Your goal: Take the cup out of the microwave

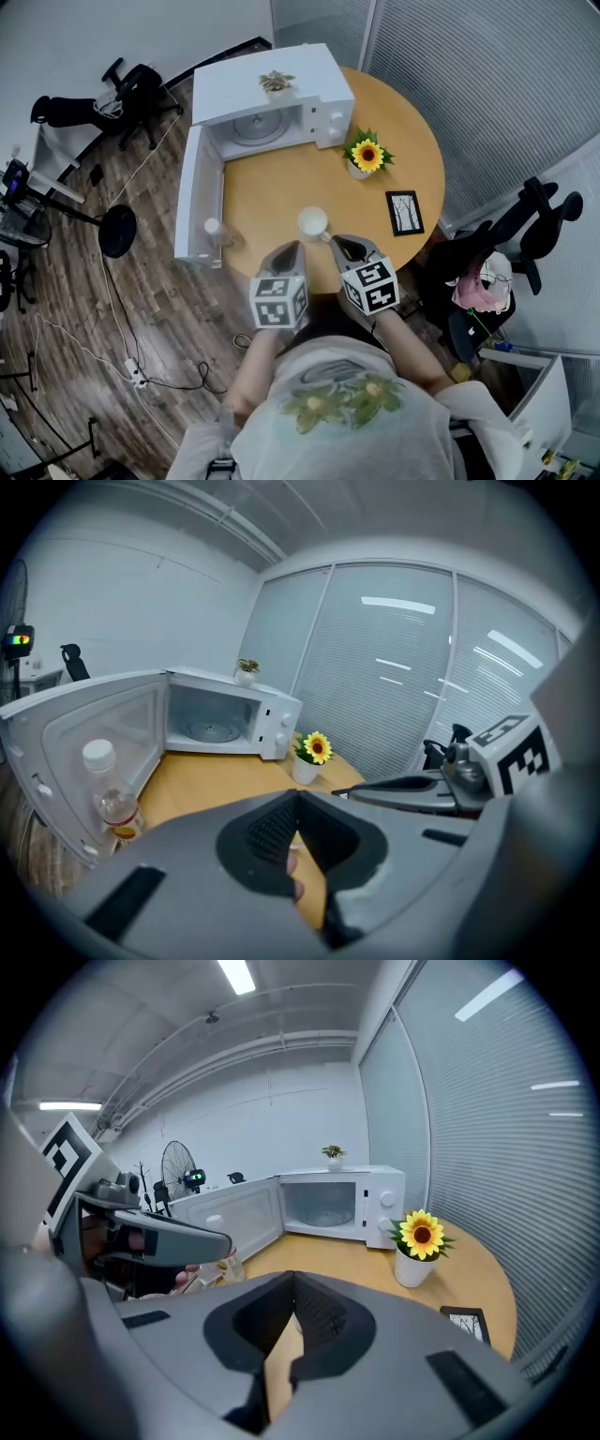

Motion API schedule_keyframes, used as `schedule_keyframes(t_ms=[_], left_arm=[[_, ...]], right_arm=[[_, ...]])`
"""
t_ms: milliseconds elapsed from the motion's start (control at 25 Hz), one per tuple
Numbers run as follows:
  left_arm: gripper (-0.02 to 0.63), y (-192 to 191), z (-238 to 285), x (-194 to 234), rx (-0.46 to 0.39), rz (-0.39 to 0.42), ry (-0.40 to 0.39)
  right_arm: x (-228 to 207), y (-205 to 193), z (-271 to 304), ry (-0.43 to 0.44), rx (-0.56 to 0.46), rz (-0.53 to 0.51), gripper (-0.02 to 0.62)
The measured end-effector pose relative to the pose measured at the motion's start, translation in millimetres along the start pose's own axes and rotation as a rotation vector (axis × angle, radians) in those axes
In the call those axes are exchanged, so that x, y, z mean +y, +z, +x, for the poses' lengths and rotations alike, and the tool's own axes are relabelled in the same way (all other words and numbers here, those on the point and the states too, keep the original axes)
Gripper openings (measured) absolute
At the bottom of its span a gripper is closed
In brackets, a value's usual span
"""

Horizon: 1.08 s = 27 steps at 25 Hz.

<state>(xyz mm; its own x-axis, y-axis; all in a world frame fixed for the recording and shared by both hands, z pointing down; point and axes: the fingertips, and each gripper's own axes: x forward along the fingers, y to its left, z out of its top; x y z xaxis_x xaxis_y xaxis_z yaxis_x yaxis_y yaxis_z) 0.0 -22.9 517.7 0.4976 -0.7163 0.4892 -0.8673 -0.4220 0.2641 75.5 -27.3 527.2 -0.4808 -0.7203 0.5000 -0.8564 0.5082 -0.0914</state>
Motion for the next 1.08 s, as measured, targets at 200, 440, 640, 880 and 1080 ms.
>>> schedule_keyframes(t_ms=[200, 440, 640, 880, 1080], left_arm=[[0.005, 2, -4, -6, -0.009, 0.023, -0.012], [0.004, 5, -11, -9, -0.016, 0.041, -0.014], [0.004, 7, -14, -12, -0.022, 0.067, -0.017], [0.005, 7, -17, -13, -0.024, 0.076, -0.017], [0.004, 7, -18, -13, -0.027, 0.073, -0.021]], right_arm=[[9, 4, -8, 0.003, -0.007, -0.017, 0.017], [16, 6, -13, -0.005, 0.004, -0.032, 0.015], [20, 8, -17, -0.001, 0.005, -0.036, 0.017], [23, 8, -18, 0.003, 0.007, -0.038, 0.015], [24, 5, -18, 0.008, 0.009, -0.032, 0.017]])
